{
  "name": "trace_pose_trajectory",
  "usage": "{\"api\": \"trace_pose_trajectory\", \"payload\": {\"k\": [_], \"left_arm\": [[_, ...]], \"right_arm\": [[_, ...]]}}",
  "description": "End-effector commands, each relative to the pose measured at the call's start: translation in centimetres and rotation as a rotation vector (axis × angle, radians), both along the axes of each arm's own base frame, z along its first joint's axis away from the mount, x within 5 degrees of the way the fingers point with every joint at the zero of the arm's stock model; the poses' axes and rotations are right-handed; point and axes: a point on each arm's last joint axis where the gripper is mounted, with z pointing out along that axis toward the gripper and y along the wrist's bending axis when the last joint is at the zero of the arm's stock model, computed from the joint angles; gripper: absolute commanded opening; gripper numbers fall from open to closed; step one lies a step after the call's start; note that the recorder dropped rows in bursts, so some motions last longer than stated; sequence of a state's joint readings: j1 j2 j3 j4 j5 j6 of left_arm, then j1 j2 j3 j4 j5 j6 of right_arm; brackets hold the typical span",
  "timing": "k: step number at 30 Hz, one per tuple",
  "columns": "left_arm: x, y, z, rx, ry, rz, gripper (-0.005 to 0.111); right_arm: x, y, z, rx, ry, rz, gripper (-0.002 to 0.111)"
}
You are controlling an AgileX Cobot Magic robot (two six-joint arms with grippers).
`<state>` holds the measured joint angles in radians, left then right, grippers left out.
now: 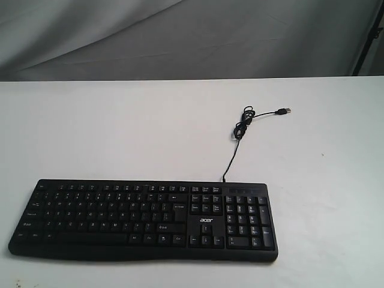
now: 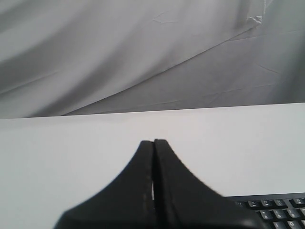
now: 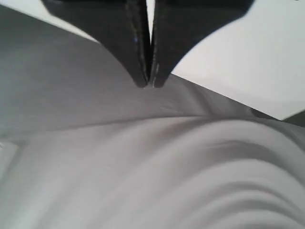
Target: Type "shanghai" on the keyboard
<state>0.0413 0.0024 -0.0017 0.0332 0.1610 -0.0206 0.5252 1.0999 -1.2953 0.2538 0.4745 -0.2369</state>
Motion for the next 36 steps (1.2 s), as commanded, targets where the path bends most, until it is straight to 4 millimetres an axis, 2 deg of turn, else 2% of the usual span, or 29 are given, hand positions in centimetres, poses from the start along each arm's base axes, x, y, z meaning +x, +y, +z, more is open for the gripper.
{"api": "trace_pose_trajectory", "payload": {"k": [1,4,8,11,15,20,25,32,36], "left_arm": [[0.0,0.0,0.0,-0.009,-0.008,-0.007,0.0],[0.0,0.0,0.0,-0.009,-0.008,-0.007,0.0],[0.0,0.0,0.0,-0.009,-0.008,-0.007,0.0],[0.0,0.0,0.0,-0.009,-0.008,-0.007,0.0],[0.0,0.0,0.0,-0.009,-0.008,-0.007,0.0],[0.0,0.0,0.0,-0.009,-0.008,-0.007,0.0],[0.0,0.0,0.0,-0.009,-0.008,-0.007,0.0],[0.0,0.0,0.0,-0.009,-0.008,-0.007,0.0],[0.0,0.0,0.0,-0.009,-0.008,-0.007,0.0]], "right_arm": [[-0.5,-4.3,-4.9,0.036,0.031,-0.194,0.0],[-2.3,-7.3,-8.3,0.126,0.022,-0.34,0.0],[-5.3,-10.3,-13.2,0.174,0.01,-0.501,0.0],[-7.7,-11.7,-16.1,0.157,-0.018,-0.589,0.0],[-10.1,-12.5,-19.3,0.138,-0.042,-0.659,0.0],[-12.1,-12.6,-22.1,0.217,-0.025,-0.695,0.0],[-12.8,-12.5,-24.0,0.255,-0.004,-0.695,0.0],[-13.4,-12.6,-27.4,0.109,0.009,-0.695,0.0],[-13.9,-12.7,-27.8,0.028,0.015,-0.695,0.0]]}}
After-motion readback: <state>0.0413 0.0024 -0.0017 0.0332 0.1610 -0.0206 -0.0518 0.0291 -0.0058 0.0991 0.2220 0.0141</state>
